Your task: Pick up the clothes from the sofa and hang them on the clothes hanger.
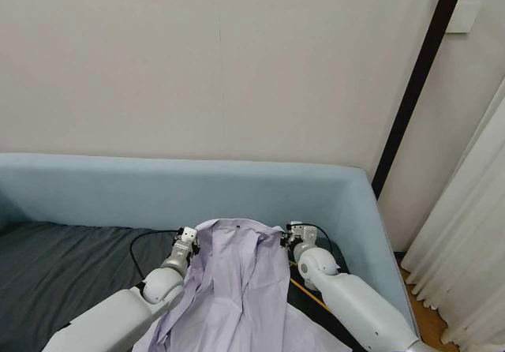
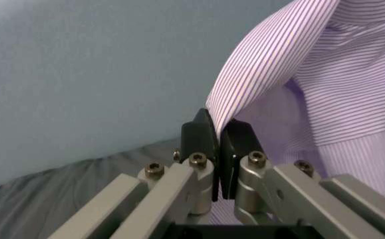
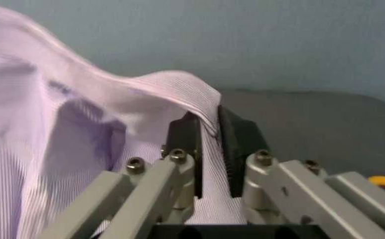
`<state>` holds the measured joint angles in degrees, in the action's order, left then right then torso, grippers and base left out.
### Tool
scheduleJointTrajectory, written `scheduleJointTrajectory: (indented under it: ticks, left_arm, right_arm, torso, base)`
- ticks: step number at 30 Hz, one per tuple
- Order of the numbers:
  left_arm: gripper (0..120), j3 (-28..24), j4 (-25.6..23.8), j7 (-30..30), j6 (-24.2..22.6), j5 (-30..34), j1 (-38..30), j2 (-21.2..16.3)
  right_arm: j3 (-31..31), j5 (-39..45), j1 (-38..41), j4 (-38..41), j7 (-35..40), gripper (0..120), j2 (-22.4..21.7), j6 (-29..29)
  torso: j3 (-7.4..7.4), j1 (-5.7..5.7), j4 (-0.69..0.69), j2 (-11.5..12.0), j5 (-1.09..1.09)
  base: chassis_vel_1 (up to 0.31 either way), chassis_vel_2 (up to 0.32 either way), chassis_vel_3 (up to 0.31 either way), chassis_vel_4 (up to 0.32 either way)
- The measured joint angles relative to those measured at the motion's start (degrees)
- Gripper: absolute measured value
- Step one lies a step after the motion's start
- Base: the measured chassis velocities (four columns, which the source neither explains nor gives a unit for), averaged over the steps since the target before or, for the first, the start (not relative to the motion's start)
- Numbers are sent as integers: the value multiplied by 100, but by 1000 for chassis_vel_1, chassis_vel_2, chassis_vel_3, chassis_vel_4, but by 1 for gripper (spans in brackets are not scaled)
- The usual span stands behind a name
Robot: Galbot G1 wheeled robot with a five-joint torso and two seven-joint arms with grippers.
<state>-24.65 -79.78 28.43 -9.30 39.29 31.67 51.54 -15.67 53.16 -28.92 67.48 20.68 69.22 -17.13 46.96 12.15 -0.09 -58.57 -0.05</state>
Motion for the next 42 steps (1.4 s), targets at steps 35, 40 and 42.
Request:
scheduleJointTrajectory:
  ticks: [35,40,42]
  left_arm:
    - [0,-273,14,-136,186,-156,-57,-17]
    - [0,-266,-7,-136,199,-173,-23,-46]
    - [0,-256,-14,-136,211,-182,-5,-55]
  right_arm:
    - [962,-1967,-853,-1235,-3210,100,-1087,-317]
    - [970,-2040,-785,-1439,-3291,90,-979,-194]
    - [967,-2058,-716,-1578,-3305,81,-920,-159]
  torso:
    - [0,0,1,-1,1]
    - [0,0,2,-1,1]
    - [0,0,2,-1,-1]
  base:
    - [0,0,0,0]
    - [0,0,0,0]
    - [0,0,0,0]
